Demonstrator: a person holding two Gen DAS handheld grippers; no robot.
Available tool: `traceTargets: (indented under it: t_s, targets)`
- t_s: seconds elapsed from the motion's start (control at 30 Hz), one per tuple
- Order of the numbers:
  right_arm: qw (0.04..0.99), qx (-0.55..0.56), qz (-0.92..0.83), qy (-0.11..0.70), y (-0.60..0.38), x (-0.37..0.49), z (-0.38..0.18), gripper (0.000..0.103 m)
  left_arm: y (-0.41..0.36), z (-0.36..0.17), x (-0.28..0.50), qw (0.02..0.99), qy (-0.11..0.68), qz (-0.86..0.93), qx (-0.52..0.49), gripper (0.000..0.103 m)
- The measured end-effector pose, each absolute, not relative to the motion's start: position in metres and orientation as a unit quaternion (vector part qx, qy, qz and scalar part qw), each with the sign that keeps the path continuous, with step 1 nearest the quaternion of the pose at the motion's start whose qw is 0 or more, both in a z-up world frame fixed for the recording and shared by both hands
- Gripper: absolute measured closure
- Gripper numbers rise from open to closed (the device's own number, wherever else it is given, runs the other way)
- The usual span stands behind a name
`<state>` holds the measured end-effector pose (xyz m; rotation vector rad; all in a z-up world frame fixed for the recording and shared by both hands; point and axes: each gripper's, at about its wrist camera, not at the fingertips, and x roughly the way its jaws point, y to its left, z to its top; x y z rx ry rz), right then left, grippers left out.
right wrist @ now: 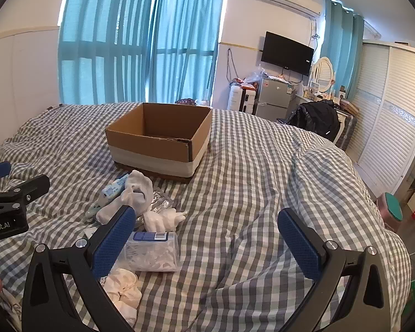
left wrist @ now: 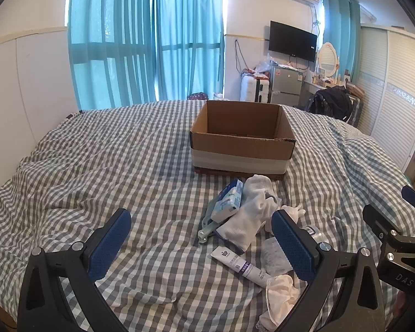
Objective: Organize objects
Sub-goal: 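Move both grippers toward the pile of items beside the box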
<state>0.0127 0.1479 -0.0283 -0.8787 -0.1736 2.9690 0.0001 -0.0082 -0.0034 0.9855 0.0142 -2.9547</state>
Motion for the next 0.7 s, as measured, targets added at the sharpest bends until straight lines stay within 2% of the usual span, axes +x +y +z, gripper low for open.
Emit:
traceTargets:
  t_s: [0.7]
  targets:
    - [-0.002,-0.273,0.960,-0.067,0.138,0.023,-0.016,0.000,-0.011,0.004,0.011,0.014,0.004,-0.953,0.301,0.000]
